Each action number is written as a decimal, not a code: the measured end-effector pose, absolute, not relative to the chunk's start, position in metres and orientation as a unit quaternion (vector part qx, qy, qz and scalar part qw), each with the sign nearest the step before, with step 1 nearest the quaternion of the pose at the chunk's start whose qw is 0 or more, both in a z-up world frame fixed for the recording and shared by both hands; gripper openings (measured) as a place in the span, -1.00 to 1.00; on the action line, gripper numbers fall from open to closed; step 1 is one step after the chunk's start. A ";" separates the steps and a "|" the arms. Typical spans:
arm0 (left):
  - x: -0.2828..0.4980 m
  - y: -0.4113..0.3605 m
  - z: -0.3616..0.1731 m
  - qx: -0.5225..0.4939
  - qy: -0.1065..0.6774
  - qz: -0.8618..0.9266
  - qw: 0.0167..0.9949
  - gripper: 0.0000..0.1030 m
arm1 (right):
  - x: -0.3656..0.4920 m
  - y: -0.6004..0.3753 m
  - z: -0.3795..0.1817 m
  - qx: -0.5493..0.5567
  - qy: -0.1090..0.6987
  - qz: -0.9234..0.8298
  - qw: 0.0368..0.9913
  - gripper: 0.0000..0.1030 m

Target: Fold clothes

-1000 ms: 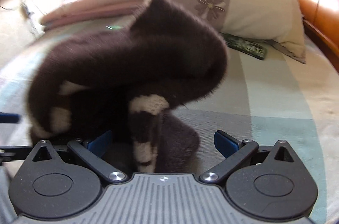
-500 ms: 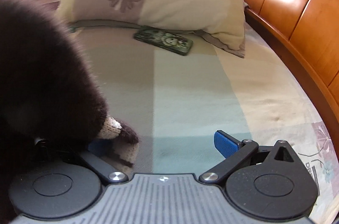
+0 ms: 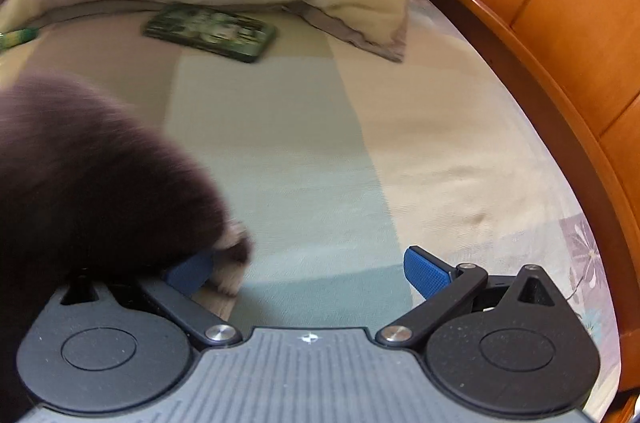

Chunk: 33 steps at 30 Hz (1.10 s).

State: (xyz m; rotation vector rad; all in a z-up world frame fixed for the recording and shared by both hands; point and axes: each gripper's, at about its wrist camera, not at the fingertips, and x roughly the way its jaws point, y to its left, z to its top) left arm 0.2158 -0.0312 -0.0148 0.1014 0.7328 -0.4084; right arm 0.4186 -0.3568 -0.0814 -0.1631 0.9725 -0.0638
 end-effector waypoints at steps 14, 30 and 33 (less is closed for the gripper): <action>0.179 -0.020 -0.002 0.105 0.324 -0.212 0.916 0.99 | 0.257 -0.305 -0.008 0.026 0.418 0.173 0.892 1.00; 0.234 -0.032 -0.052 0.271 0.333 -0.170 0.887 0.99 | 0.157 -0.211 -0.012 0.060 0.416 0.241 0.875 1.00; 0.254 -0.040 -0.063 0.279 0.329 -0.172 0.885 0.99 | 0.157 -0.207 -0.009 0.049 0.416 0.235 0.877 1.00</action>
